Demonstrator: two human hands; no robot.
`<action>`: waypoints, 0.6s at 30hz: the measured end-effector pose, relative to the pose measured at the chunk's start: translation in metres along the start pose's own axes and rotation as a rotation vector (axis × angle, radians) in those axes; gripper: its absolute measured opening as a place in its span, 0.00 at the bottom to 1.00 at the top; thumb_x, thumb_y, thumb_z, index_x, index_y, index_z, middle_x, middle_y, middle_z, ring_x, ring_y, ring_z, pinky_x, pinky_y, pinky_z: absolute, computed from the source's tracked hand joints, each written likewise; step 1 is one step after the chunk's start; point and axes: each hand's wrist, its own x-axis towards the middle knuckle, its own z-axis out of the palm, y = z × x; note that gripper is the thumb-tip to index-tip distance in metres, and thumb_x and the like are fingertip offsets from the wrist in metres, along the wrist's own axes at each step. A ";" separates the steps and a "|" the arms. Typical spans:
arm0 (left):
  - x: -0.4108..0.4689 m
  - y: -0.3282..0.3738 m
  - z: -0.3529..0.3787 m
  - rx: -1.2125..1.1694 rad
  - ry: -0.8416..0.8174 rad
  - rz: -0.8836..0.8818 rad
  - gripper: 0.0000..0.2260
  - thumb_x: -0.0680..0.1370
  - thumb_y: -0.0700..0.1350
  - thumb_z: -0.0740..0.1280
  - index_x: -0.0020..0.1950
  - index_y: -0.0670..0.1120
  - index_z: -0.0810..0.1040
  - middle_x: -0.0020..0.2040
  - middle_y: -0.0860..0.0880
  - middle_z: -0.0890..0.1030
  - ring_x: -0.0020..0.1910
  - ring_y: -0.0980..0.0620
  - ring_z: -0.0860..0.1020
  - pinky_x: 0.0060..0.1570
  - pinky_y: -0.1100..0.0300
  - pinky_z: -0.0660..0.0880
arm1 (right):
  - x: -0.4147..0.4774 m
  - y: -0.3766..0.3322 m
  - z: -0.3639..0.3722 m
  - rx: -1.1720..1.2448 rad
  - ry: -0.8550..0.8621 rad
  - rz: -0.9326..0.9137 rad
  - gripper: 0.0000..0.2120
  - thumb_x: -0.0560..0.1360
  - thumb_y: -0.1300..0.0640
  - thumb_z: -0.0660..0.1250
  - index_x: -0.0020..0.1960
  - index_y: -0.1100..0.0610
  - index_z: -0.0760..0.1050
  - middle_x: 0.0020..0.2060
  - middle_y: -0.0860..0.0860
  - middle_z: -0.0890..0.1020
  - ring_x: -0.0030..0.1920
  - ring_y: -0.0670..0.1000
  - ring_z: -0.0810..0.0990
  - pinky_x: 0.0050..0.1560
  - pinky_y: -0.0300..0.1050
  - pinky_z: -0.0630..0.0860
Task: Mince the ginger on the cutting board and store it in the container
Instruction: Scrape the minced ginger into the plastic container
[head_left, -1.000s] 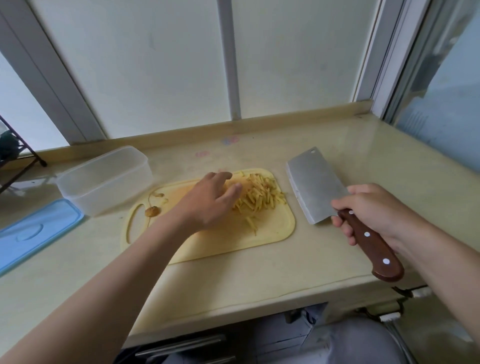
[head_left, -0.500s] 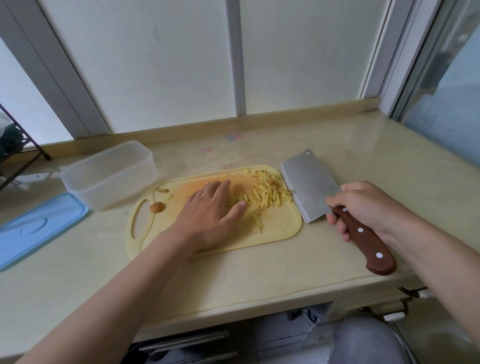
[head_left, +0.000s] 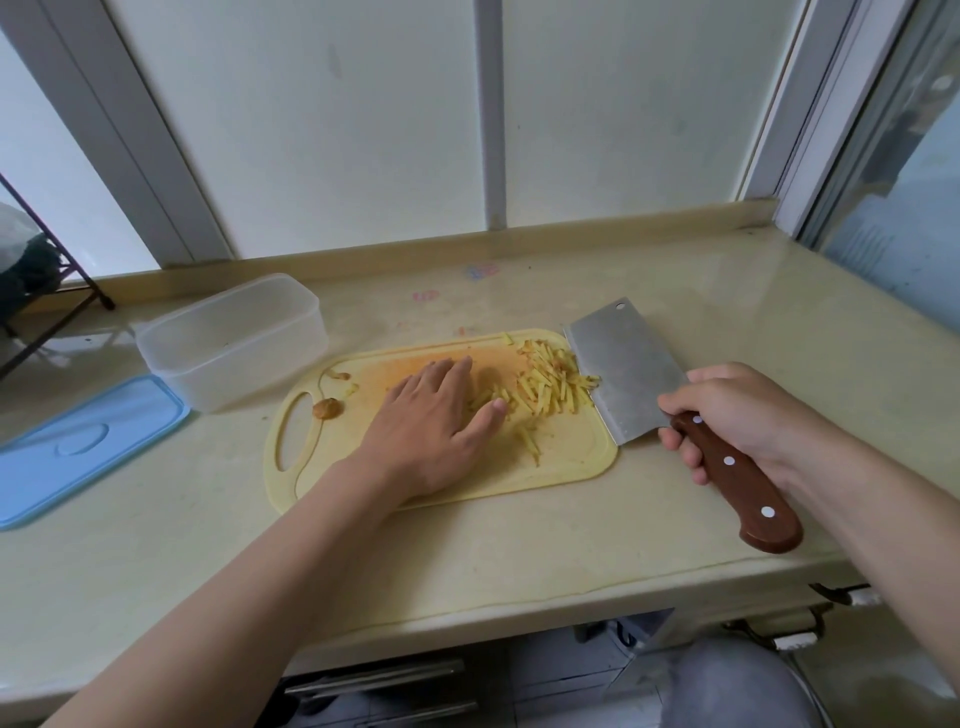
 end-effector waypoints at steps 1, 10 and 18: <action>0.001 0.000 0.001 0.007 -0.010 -0.005 0.34 0.81 0.66 0.47 0.83 0.49 0.48 0.82 0.48 0.53 0.81 0.50 0.50 0.79 0.51 0.48 | -0.001 0.001 0.000 0.000 -0.009 0.007 0.07 0.81 0.67 0.62 0.46 0.60 0.68 0.27 0.58 0.76 0.21 0.52 0.70 0.23 0.42 0.71; 0.021 0.033 0.016 -0.010 -0.035 -0.061 0.38 0.78 0.71 0.43 0.82 0.52 0.41 0.83 0.46 0.45 0.81 0.46 0.42 0.79 0.46 0.41 | -0.015 0.002 0.015 0.020 -0.006 0.051 0.13 0.83 0.68 0.59 0.63 0.64 0.58 0.28 0.59 0.73 0.26 0.54 0.70 0.27 0.44 0.70; 0.050 0.058 0.025 -0.135 0.026 -0.052 0.35 0.80 0.68 0.45 0.83 0.52 0.46 0.82 0.43 0.50 0.81 0.46 0.47 0.79 0.46 0.45 | -0.014 0.002 0.040 -0.039 -0.064 0.050 0.04 0.81 0.67 0.59 0.48 0.61 0.67 0.28 0.60 0.74 0.22 0.54 0.71 0.25 0.43 0.73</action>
